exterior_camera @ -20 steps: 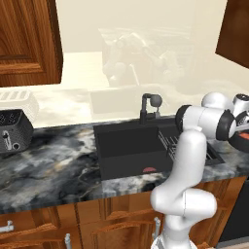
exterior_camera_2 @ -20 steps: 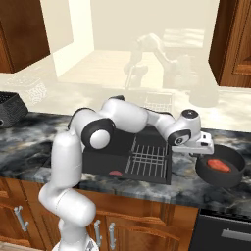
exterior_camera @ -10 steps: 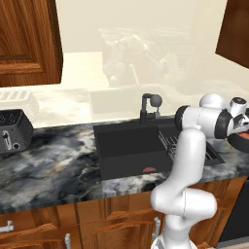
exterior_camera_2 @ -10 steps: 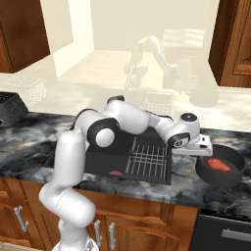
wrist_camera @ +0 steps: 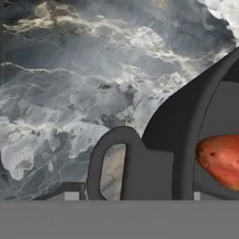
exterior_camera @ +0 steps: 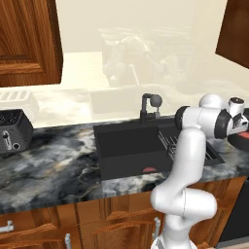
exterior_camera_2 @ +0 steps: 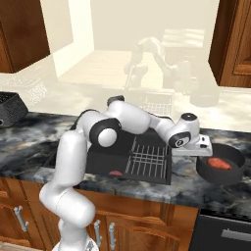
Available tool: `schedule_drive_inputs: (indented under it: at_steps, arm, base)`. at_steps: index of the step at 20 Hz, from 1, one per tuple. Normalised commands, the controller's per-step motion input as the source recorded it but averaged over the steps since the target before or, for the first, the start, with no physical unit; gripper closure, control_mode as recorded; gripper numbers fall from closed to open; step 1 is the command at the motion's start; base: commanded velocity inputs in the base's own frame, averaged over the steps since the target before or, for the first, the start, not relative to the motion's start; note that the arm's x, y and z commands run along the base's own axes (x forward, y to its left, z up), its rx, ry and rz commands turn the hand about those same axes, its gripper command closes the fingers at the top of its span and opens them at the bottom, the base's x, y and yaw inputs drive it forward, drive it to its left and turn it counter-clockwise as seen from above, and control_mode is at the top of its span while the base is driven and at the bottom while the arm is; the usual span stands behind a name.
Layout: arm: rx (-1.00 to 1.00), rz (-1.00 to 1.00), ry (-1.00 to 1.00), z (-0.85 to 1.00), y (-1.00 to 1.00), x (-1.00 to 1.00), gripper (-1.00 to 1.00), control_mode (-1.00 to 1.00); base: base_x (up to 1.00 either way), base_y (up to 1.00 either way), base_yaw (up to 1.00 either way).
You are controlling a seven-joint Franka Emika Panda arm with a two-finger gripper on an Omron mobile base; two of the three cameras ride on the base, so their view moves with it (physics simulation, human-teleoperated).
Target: Dump the sweet potato from the pot into the sink. Then turn on the water and wash the sweet potato. Then turn off the water and put the sweet potato back in the pot.
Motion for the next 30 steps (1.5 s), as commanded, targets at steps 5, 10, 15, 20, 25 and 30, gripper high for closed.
schedule_drive_inputs:
  at_steps: [5,10,15,20,25,30]
  arm:
    - [0.05,0.07,0.00,0.30,0.16,-0.33,1.00,-1.00]
    - [0.09,0.08,0.00,0.61,0.66,-0.52,1.00,-1.00]
    - [0.05,0.07,0.00,0.70,0.99,-0.59,1.00,-1.00]
    - [0.00,0.05,0.00,0.78,1.00,-0.73,1.00,-1.00]
    - [0.01,0.02,0.00,0.71,0.99,-0.74,1.00,-1.00]
    - [0.06,0.03,0.00,0.43,0.98,-0.65,1.00,-1.00]
  base:
    - [0.00,0.00,0.00]
    - [0.00,0.00,0.00]
    - [0.00,0.00,0.00]
    - [0.00,0.00,0.00]
    - [0.00,0.00,0.00]
    - [0.00,0.00,0.00]
